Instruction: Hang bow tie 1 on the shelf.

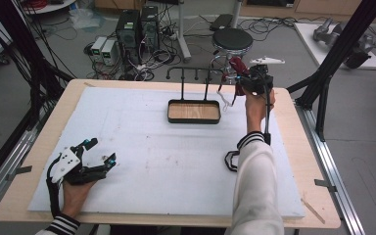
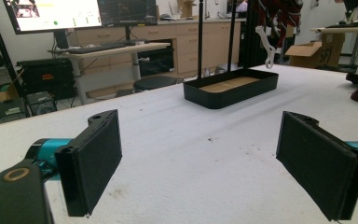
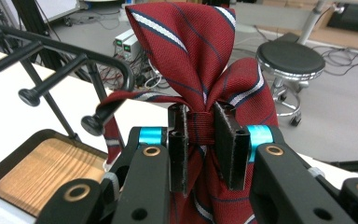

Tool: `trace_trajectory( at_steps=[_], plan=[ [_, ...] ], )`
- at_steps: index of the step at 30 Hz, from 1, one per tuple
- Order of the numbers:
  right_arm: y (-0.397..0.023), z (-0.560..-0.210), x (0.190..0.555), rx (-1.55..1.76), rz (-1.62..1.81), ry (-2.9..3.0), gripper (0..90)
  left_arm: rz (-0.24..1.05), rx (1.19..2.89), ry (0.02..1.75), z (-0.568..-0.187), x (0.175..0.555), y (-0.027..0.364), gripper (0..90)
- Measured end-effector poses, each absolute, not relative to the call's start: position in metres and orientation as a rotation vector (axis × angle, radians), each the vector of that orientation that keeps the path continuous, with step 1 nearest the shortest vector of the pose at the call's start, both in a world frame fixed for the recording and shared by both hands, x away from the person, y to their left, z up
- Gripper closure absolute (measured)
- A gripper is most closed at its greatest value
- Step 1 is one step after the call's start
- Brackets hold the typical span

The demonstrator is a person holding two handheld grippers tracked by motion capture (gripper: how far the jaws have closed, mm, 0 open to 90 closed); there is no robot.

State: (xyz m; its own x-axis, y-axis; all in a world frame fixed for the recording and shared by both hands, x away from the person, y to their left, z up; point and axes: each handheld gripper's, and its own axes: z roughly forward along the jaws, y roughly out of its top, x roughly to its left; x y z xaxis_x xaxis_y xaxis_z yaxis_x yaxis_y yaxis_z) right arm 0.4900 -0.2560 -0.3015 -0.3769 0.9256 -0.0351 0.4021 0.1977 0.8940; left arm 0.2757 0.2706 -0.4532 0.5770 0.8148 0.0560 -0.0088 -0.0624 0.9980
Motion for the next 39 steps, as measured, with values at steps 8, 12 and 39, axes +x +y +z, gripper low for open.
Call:
trace_trajectory(
  at_steps=[8,12,39],
  plan=[
    [-0.258,-0.310,0.493,1.264,1.127,1.933,76.2,0.781,1.492,0.721,-0.453,0.276,0.271,14.3],
    [-0.259,-0.319,0.491,1.226,1.115,1.920,76.1,0.779,1.493,0.721,-0.453,0.275,0.270,14.3],
    [-0.256,-0.323,0.487,1.191,1.199,1.964,2.1,0.782,1.495,0.719,-0.453,0.275,0.270,14.3]
  ],
)
